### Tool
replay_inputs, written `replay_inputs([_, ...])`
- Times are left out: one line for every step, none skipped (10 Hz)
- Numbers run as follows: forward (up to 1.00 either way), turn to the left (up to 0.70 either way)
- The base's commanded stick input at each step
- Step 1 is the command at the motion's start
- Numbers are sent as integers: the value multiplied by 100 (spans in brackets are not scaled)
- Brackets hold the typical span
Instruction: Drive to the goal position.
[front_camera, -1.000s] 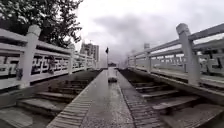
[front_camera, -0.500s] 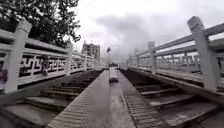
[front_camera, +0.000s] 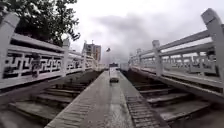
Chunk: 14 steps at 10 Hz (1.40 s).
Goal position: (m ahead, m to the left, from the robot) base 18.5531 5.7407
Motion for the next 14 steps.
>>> replay_inputs([69,1])
replay_inputs([69,1])
replay_inputs([69,1])
replay_inputs([69,1])
replay_inputs([69,1])
replay_inputs([69,1])
replay_inputs([69,1])
replay_inputs([69,1])
replay_inputs([69,1])
replay_inputs([69,1])
replay_inputs([69,1])
replay_inputs([69,1])
replay_inputs([69,1])
replay_inputs([69,1])
